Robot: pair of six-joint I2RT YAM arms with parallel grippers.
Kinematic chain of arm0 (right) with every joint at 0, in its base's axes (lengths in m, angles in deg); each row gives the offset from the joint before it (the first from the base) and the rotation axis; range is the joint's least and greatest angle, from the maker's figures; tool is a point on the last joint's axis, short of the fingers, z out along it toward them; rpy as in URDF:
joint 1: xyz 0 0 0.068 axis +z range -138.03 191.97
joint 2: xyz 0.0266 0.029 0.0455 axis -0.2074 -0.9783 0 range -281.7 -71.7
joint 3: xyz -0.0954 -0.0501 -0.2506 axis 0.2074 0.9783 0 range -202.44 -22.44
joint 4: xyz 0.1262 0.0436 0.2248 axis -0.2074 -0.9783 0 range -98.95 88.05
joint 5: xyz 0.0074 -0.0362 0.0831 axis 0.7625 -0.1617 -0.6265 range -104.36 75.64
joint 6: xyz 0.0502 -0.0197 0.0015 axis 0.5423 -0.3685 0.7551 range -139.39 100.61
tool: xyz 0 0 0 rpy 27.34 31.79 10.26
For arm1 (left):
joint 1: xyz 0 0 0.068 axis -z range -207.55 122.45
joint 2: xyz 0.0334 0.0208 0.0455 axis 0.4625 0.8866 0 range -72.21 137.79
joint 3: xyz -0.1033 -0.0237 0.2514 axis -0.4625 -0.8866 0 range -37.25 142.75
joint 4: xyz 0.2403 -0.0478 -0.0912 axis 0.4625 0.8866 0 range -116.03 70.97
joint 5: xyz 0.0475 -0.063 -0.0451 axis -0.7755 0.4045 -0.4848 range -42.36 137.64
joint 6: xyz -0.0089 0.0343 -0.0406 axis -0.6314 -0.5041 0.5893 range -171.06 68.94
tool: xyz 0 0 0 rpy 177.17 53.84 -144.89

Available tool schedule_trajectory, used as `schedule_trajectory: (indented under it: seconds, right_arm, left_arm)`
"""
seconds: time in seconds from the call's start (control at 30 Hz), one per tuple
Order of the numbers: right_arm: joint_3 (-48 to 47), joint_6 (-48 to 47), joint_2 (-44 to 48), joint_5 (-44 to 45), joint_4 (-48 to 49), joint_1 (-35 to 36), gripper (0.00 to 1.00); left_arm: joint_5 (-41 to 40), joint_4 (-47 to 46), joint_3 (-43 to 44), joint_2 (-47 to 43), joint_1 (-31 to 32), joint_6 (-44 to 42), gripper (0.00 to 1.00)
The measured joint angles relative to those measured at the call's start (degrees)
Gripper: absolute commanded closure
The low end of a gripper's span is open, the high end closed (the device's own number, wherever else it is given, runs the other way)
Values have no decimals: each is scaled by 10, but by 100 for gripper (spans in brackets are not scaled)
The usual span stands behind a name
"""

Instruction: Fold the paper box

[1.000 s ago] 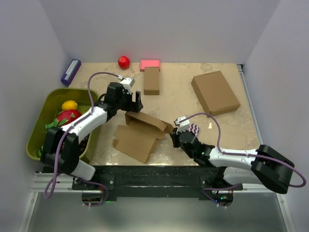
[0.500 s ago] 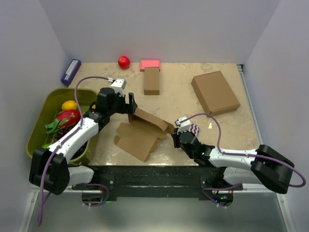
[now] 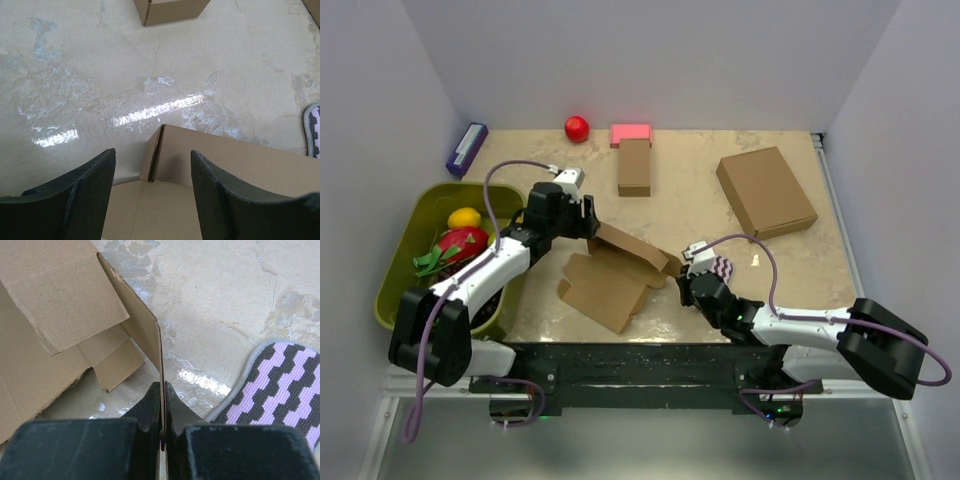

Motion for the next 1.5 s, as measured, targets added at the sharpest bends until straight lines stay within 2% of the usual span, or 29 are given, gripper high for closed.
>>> schedule_trajectory:
  seconds: [0.27, 0.53, 0.63, 0.67, 0.77, 0.8, 0.83, 0.93, 0.97, 1.1, 1.27, 1.4, 1.5]
  right_arm:
    - [1, 0, 0, 1, 0, 0, 100]
    - [3, 0, 3, 1, -3, 0, 100]
    - [3, 0, 5, 2, -7, 0, 100]
    - [3, 1, 5, 2, -9, 0, 98]
    - [3, 5, 5, 4, -17, 0, 74]
    - [2, 9, 5, 5, -21, 0, 57]
    - [0, 13, 5, 6, -29, 0, 49]
    - [-21, 27, 14, 6, -71, 0, 28]
    - [-31, 33, 20, 4, -90, 0, 25]
    - [-73, 62, 73, 1, -177, 0, 17]
    - [-129, 142, 151, -1, -293, 0, 15]
    - [-167, 212, 181, -33, -316, 0, 12]
    - [-185, 263, 170, -63, -316, 0, 13]
  left_arm:
    - [1, 3, 0, 34, 0, 0, 44]
    - [27, -9, -1, 52, 0, 10, 58]
    - [38, -17, -4, 53, 0, 16, 59]
    - [41, -19, -5, 53, 0, 16, 59]
    - [51, -32, -14, 53, 0, 21, 59]
    - [57, -35, -16, 53, 0, 24, 60]
    - [62, -36, -19, 52, 0, 25, 60]
    - [75, -37, -33, 44, 0, 30, 61]
    - [77, -37, -36, 40, 0, 31, 61]
    - [78, -42, -46, 28, -2, 34, 62]
    - [89, -40, -50, 26, -2, 36, 62]
    - [97, -39, -51, 26, 3, 36, 62]
    - [99, -38, -51, 25, 5, 36, 62]
